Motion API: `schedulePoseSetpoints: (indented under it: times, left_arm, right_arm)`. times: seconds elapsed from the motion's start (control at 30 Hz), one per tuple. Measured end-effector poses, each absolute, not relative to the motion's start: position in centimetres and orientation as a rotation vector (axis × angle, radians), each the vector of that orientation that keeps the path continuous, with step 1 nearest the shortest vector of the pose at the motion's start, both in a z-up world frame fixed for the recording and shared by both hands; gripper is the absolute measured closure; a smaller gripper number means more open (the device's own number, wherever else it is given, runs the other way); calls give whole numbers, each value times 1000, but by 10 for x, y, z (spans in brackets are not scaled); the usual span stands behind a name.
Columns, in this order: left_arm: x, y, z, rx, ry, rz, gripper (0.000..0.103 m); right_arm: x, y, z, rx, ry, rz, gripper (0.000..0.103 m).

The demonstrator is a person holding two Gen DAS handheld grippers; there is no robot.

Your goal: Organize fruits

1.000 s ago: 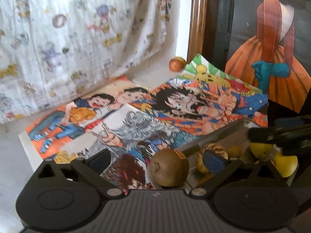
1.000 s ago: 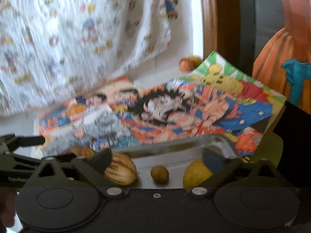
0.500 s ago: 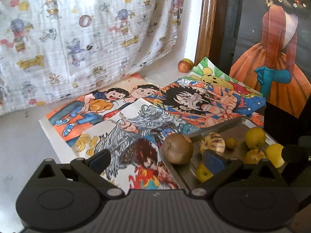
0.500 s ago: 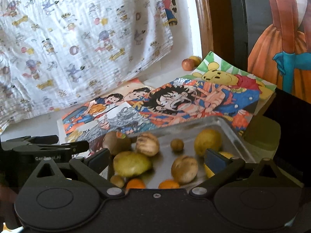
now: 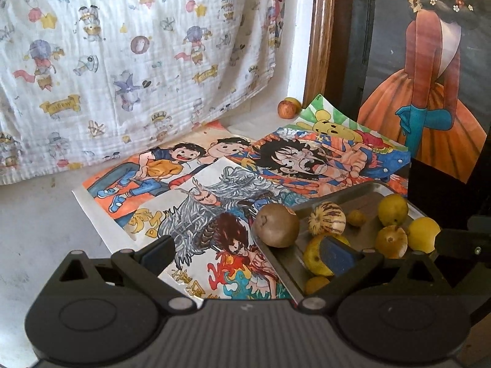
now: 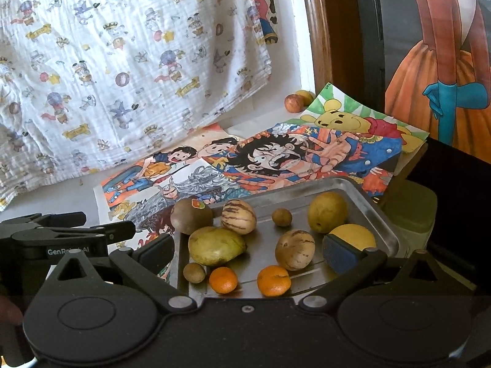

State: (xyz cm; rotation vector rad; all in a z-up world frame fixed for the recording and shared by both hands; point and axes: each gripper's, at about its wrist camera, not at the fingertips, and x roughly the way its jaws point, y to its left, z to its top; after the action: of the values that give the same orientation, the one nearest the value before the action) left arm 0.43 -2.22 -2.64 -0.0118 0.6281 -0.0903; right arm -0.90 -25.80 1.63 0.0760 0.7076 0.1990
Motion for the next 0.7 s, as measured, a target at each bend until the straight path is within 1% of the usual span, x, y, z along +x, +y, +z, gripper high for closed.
schedulePoseSetpoints:
  times: [0.7]
  left_arm:
    - [3, -23, -26, -8, 626, -90, 0]
  right_arm:
    - [-10, -257, 17, 73, 708, 204, 1]
